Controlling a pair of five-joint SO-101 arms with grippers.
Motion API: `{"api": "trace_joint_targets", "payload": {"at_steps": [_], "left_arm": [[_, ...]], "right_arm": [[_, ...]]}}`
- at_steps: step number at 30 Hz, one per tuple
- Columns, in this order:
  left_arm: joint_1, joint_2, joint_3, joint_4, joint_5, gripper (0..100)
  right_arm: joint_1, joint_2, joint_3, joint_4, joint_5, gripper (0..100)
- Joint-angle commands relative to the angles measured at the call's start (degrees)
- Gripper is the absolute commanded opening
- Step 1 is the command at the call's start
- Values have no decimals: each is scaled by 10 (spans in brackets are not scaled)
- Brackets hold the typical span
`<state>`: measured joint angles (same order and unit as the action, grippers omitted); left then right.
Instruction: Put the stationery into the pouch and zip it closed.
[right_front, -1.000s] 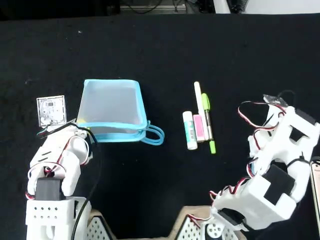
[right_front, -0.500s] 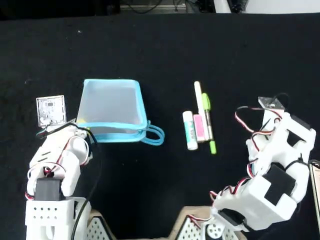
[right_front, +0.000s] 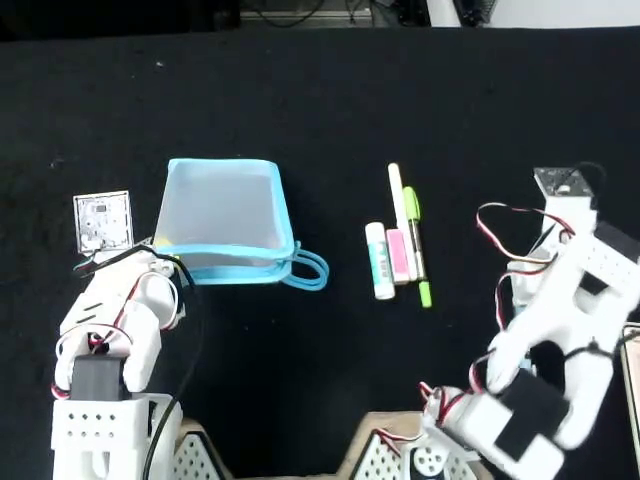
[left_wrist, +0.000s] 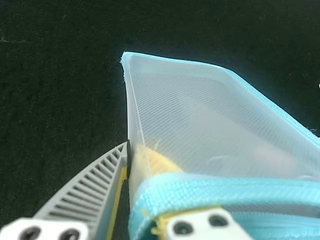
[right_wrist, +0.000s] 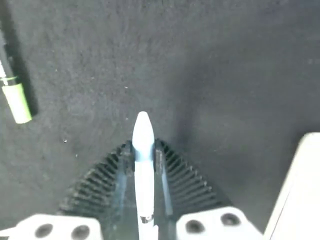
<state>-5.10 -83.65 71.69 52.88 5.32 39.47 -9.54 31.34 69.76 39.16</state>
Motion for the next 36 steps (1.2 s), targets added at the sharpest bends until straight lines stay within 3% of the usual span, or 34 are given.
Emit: {"api": "trace_joint_targets", "payload": {"at_steps": [1,12,15,20,26,36], "left_arm": [[2,-13,-6,-10,-5,30],[2,-14,2,-12,-5,30],[2,-14,2,-12,-5,30],[2,-14,2,-13,-5,30],[2,-14,2,-13,-5,30],[2,-14,2,-13,-5,30]], "right_arm": [[-1,-70,-28,27,5,11],[-3,-10,107,-179,6,13],[-1,23,104,-178,6,37],[1,52,45,-115,6,172],[-18,70,-51,17,6,176],[-26,171,-84,26,51,176]]}}
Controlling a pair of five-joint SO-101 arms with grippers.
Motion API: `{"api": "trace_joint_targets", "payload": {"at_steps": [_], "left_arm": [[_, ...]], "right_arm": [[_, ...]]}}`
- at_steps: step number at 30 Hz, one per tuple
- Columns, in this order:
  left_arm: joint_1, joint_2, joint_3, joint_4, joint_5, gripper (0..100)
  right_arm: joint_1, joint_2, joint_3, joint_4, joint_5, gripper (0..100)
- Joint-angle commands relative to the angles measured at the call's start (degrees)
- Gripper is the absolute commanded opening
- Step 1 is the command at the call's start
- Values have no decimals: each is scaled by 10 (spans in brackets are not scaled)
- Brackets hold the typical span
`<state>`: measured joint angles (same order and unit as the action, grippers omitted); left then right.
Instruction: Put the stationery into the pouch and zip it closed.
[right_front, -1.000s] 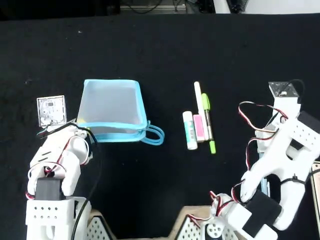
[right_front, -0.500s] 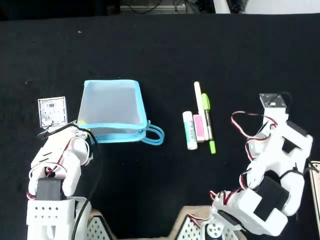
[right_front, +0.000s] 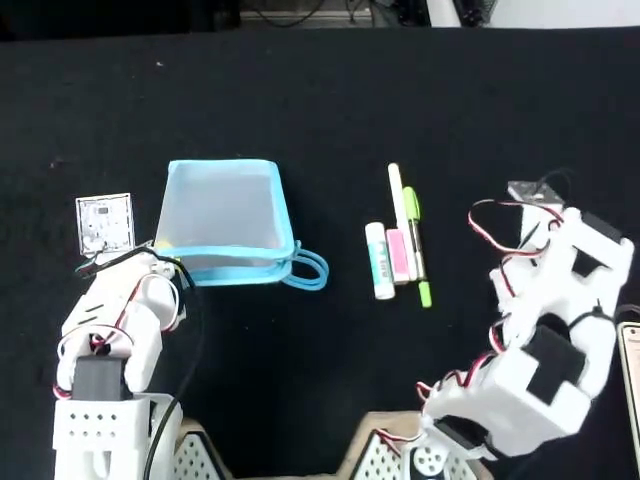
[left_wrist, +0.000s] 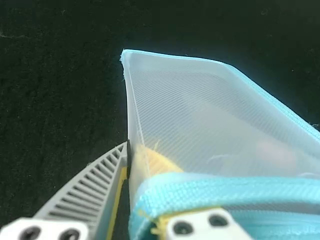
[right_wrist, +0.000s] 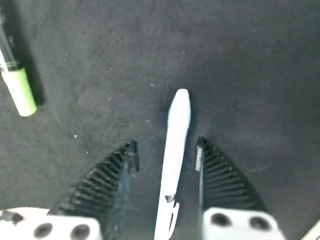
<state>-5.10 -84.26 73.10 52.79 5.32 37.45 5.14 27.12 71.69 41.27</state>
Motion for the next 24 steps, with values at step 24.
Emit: {"api": "trace_joint_targets", "payload": {"at_steps": [24], "left_arm": [[2,-8,-12,-13,-5,30]], "right_arm": [[115,-43,-86,10,146,15]]}}
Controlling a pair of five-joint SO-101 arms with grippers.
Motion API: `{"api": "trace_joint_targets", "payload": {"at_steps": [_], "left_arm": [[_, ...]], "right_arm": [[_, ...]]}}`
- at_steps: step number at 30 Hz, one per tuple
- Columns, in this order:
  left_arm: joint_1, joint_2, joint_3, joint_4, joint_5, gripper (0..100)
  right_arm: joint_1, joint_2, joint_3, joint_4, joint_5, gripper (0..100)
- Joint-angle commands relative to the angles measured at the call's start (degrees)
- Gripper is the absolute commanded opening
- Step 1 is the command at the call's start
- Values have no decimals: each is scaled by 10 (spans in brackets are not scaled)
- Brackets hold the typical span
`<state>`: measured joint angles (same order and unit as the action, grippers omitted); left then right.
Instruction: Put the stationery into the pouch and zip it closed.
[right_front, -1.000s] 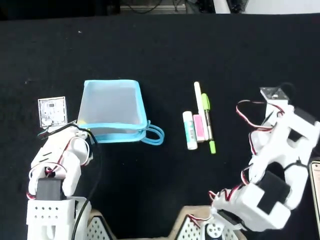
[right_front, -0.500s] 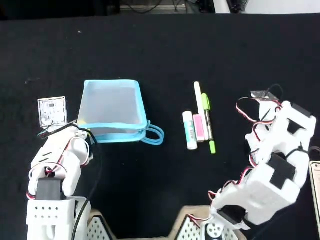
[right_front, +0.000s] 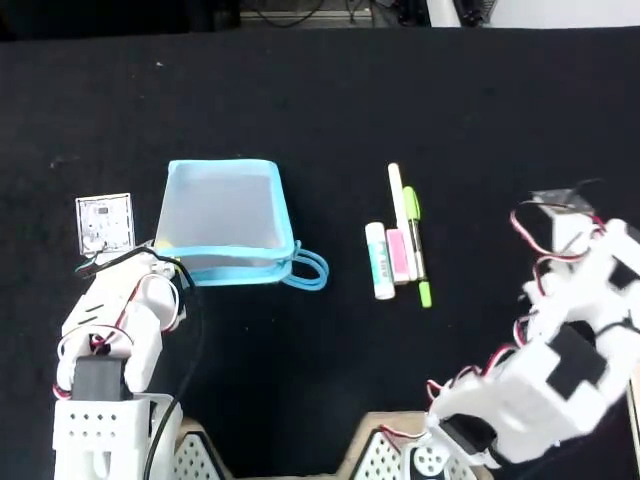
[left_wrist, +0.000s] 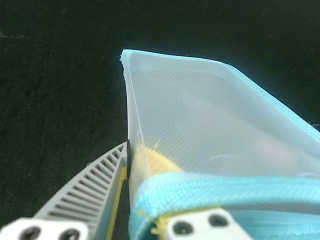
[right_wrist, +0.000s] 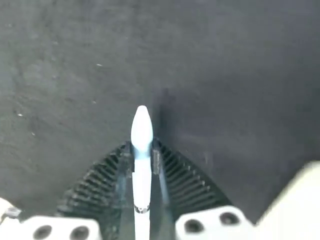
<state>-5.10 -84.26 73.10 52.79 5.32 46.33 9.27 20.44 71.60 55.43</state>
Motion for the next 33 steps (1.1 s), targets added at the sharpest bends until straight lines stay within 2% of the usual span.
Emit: {"api": "trace_joint_targets", "payload": {"at_steps": [1,6,11,15,23,29,33], "left_arm": [[2,-8,-12,-13,-5,30],[2,-8,-12,-13,-5,30],[2,-8,-12,-11,-5,30],[2,-8,-12,-10,-5,30],[2,-8,-12,-12,-5,30],[2,-8,-12,-12,-5,30],[2,-8,-12,-12,-5,30]], "right_arm": [[26,-96,-11,9,4,15],[-10,-110,36,-1,4,28],[-47,-111,102,-53,-15,135],[-45,-111,116,-90,-18,134],[-51,-116,147,-91,-1,134],[-56,-116,138,-89,-80,134],[-57,-116,137,-79,-87,134]]}}
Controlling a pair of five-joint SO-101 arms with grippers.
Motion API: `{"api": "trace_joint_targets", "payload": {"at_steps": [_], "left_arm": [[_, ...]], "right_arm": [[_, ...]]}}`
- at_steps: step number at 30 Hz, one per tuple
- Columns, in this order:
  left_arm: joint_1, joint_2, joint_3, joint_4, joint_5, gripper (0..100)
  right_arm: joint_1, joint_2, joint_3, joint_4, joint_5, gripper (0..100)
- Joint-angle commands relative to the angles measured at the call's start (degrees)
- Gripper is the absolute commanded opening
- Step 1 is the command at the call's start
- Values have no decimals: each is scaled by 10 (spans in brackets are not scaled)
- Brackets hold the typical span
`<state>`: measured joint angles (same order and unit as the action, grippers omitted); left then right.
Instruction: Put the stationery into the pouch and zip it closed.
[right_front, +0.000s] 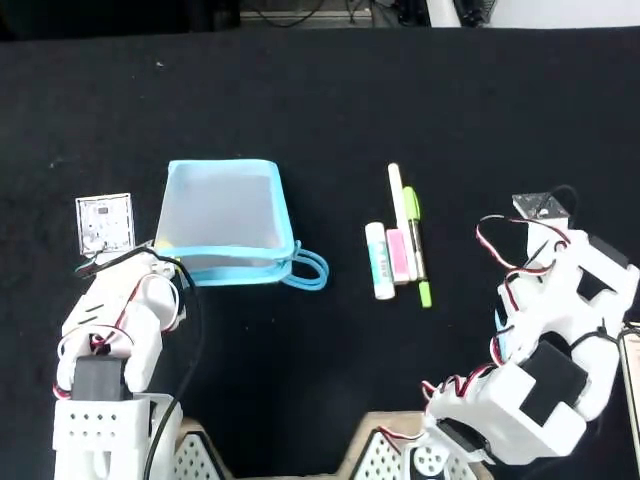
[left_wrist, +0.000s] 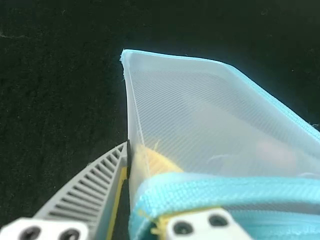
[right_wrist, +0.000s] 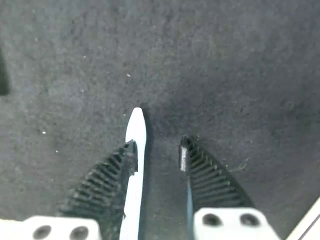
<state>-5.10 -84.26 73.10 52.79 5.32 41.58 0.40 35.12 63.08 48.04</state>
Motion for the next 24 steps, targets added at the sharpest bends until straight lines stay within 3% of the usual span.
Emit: {"api": "trace_joint_targets", "payload": {"at_steps": [1,9,14,24], "left_arm": [[2,-8,-12,-12,-5,30],[2,-8,-12,-11,-5,30],[2,-8,-12,-11,-5,30],[2,-8,-12,-12,-5,30]], "right_arm": [[-15,-28,-10,15,-12,134],[-59,-23,-7,29,-11,134],[-22,-25,-7,-4,-8,134],[13,-23,44,-10,111,134]]}}
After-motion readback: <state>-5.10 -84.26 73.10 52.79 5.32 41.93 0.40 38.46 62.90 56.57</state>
